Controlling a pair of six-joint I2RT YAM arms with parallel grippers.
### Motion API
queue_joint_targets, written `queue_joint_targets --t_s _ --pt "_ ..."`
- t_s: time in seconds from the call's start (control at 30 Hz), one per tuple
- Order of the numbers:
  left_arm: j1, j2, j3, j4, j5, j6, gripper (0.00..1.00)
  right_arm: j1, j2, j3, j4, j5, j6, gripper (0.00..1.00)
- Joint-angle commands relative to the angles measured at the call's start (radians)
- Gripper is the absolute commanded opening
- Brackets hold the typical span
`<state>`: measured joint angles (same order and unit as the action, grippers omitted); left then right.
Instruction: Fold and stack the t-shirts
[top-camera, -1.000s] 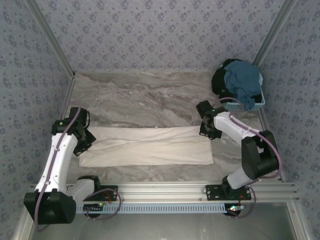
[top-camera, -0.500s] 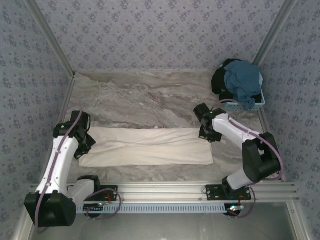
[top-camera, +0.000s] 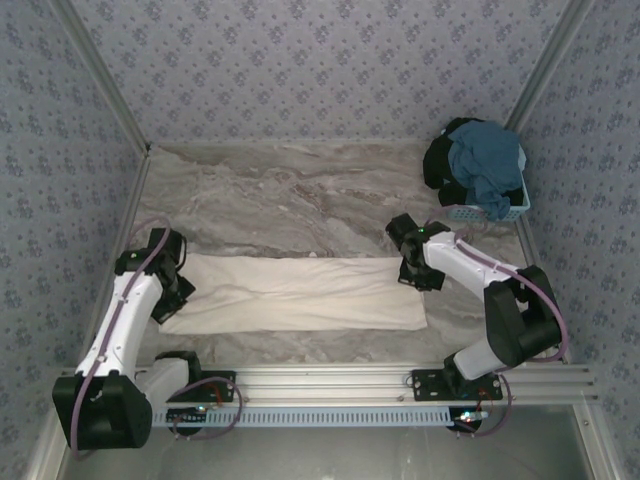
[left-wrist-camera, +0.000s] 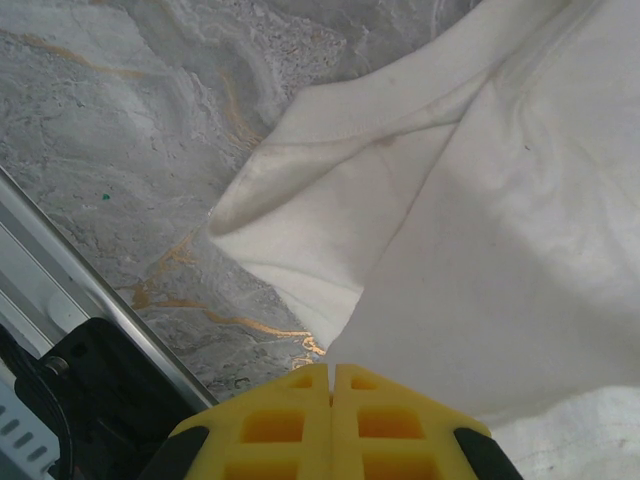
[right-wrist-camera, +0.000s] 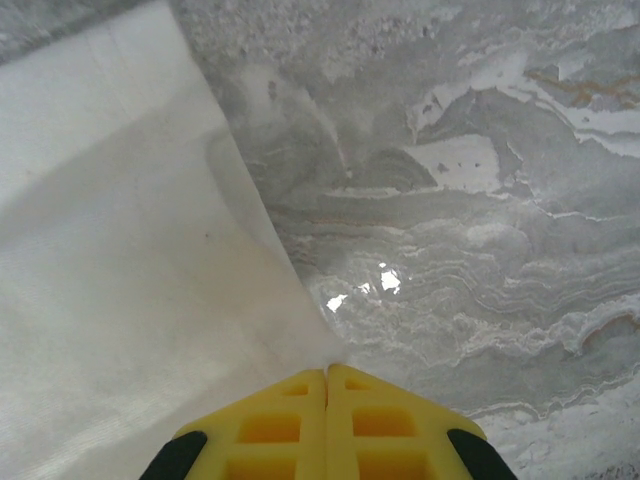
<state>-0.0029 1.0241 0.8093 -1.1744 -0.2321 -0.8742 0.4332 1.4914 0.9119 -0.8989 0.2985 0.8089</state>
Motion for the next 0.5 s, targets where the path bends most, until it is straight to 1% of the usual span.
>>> queue_joint_targets --t_s 0.0,0.03,0.1,0.13,0.17,0.2,0.27,0.3,0.37,0.43,0.47 --pt "-0.008 0.008 -0.012 0.005 -0.020 -0.031 0.00 0.008 -0.004 -0.014 -0.046 0.002 0.039 0.08" --pt "-0.008 0.010 -0.013 0.007 -0.025 -0.034 0.00 0.008 -0.004 -0.012 -0.051 0.001 0.042 0.12" --pt "-0.008 0.014 -0.012 0.007 -0.032 -0.044 0.00 0.009 -0.011 -0.004 -0.073 0.001 0.050 0.28" --pt "-0.008 0.014 -0.013 0.007 -0.033 -0.046 0.00 0.008 -0.019 0.000 -0.087 0.004 0.050 0.32" --pt "-0.008 0.017 -0.010 0.009 -0.030 -0.048 0.07 0.007 -0.034 0.007 -0.098 0.012 0.051 0.37" --pt "-0.008 0.019 0.000 0.005 -0.028 -0.050 0.17 0.006 -0.054 0.017 -0.107 0.023 0.050 0.40" --pt "-0.011 0.023 0.030 0.001 -0.021 -0.049 0.32 -0.002 -0.090 0.037 -0.121 0.031 0.049 0.43" --pt "-0.013 0.028 0.051 0.003 -0.016 -0.046 0.35 -0.006 -0.107 0.047 -0.120 0.031 0.045 0.44" --pt "-0.017 0.052 0.099 0.019 0.000 -0.036 0.36 -0.008 -0.124 0.062 -0.090 0.013 0.037 0.44" --pt "-0.017 0.089 0.149 0.059 0.031 -0.019 0.36 -0.008 -0.125 0.066 -0.035 -0.022 0.032 0.40" --pt "-0.016 0.113 0.167 0.099 0.060 -0.004 0.36 -0.009 -0.120 0.059 0.022 -0.060 0.017 0.38"
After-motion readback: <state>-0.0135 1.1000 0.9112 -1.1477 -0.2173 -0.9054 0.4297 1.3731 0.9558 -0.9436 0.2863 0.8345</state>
